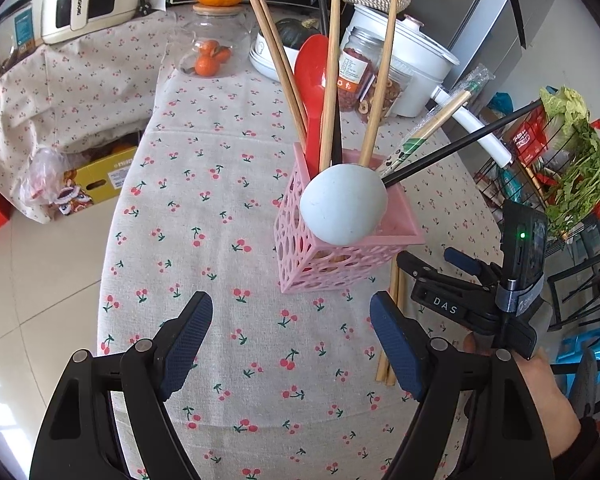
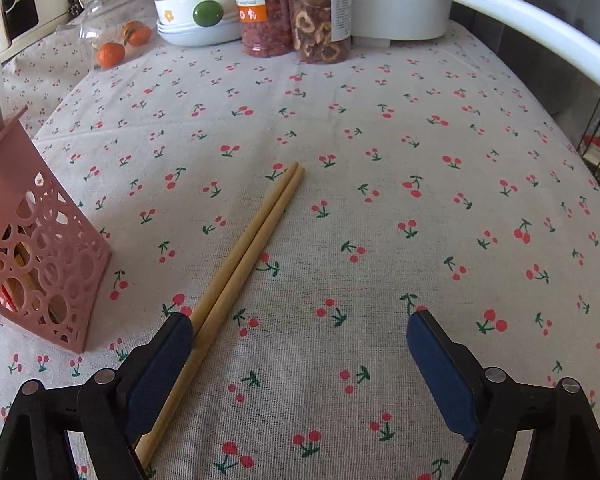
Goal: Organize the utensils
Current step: 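Move the right tool to the last pair of wooden chopsticks, then grasp one wooden chopstick with the right tool while the left tool grasps the other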
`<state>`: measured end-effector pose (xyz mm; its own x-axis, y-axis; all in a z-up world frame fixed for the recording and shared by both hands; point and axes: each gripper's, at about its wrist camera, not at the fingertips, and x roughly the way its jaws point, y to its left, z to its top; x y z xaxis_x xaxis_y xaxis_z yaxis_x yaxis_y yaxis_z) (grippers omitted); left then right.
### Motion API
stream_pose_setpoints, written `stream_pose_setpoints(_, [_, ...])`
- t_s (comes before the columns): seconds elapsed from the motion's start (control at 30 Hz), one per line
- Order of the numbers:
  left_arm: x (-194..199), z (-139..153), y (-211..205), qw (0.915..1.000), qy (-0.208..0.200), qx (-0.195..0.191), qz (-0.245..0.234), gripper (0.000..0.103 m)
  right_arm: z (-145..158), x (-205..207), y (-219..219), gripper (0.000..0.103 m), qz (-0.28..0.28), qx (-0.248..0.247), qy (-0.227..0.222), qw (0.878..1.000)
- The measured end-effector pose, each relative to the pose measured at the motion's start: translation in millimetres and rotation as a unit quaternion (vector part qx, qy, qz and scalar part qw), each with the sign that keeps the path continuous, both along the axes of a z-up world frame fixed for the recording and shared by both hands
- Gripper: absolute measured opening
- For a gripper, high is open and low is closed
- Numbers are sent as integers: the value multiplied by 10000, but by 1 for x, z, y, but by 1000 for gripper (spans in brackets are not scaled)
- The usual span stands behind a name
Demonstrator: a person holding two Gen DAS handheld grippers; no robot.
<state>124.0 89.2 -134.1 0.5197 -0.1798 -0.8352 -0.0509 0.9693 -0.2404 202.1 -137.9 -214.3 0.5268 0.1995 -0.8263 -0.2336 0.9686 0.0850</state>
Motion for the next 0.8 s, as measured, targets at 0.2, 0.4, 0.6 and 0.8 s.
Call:
stream_pose_setpoints(0.2, [-2,0,-1,9999,-31,68,-81,83,0,5,1,74,-83,88,99,9999])
stream_pose_setpoints(0.4, [-6,2,-8,9996,-122,168,-204,83,1,8,5,72,-103,12,225,9997])
stream_pose_setpoints(0.6, [-10,1,-16,9988,-151,327,-325,83,2,11,6,58,-139,-328,479,9982])
stream_pose_setpoints(0.8, [-14,1,-29,9977,-204,455,-459,83,4,7,5,28,63,-413,508,9978])
